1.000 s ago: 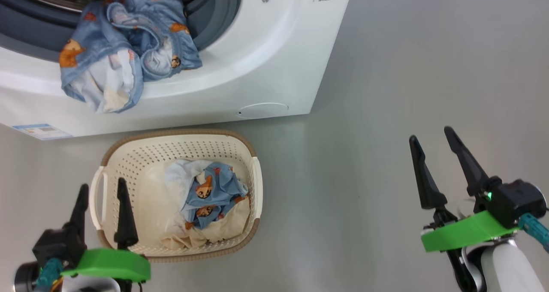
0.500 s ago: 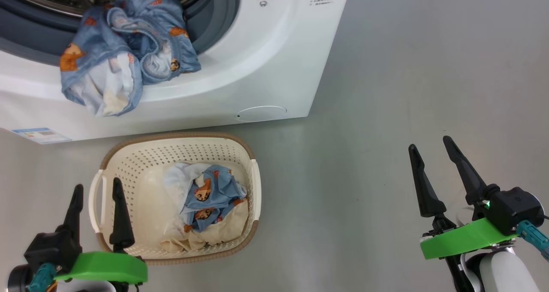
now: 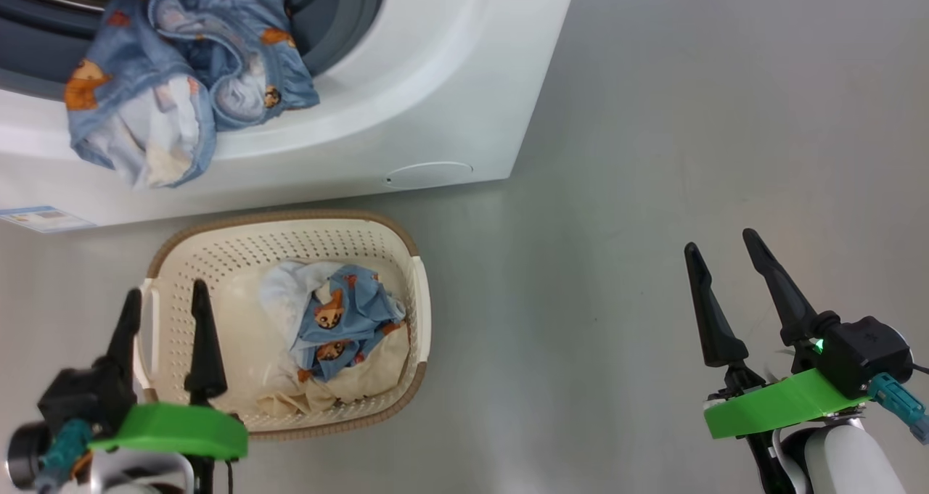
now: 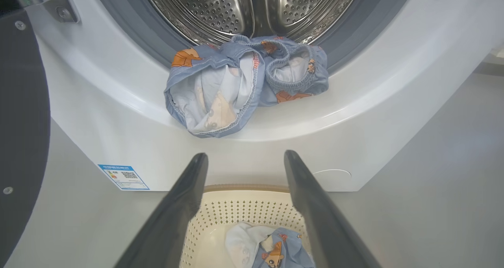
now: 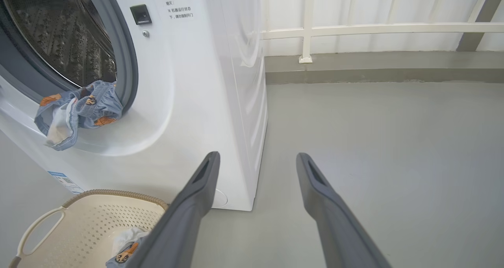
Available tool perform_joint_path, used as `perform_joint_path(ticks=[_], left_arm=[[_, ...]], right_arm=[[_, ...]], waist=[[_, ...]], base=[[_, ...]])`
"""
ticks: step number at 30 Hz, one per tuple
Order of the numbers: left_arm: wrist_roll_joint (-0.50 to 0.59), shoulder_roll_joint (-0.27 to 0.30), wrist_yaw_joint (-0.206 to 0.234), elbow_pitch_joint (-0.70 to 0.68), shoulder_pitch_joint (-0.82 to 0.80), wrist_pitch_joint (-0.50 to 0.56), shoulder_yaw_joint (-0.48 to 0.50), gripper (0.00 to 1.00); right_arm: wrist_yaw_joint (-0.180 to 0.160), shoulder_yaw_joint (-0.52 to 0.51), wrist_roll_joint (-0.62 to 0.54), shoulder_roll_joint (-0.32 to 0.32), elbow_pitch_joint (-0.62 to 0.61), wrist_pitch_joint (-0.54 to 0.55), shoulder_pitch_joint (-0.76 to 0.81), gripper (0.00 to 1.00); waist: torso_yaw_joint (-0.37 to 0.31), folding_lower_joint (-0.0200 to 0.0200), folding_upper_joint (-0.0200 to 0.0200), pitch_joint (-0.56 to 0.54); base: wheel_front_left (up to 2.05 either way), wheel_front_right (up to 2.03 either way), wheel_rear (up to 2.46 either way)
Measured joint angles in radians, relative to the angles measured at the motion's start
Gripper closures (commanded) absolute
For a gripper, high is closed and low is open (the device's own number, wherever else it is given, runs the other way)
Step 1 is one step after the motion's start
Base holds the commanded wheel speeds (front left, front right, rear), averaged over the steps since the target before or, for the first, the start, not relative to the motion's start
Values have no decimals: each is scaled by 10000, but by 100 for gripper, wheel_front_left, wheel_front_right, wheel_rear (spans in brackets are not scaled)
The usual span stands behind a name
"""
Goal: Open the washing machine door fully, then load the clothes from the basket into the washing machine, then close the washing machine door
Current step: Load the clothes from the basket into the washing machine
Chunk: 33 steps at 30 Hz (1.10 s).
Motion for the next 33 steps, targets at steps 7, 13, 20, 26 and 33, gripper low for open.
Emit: perform_joint_path(ticks=[7,13,20,26,33], left_arm=[[-44,159,-88,249,-1006,196,-58,0],[-132,228,-211,706,-2068,410,-82,0],[-232,355,-299,1745,-3625,633,-92,0],[-407,418,-397,2654,-4614,683,-69,0],[-493,485,-424,3503,-5497,715,-29,0]], right_arm=[[0,73,0,13,-56,0,-167,0],[0,205,0,46,-61,0,-387,0],[0,255,0,119,-54,0,-588,0],[0,267,0,161,-52,0,-644,0],[0,297,-2,221,-56,0,-751,0]], waist=[[-111,0,0,380],[-214,0,0,692],[-492,0,0,1082],[-671,0,0,1278],[-799,0,0,1487]], base=[[0,0,0],[0,0,0],[0,0,0],[0,0,0],[0,0,0]])
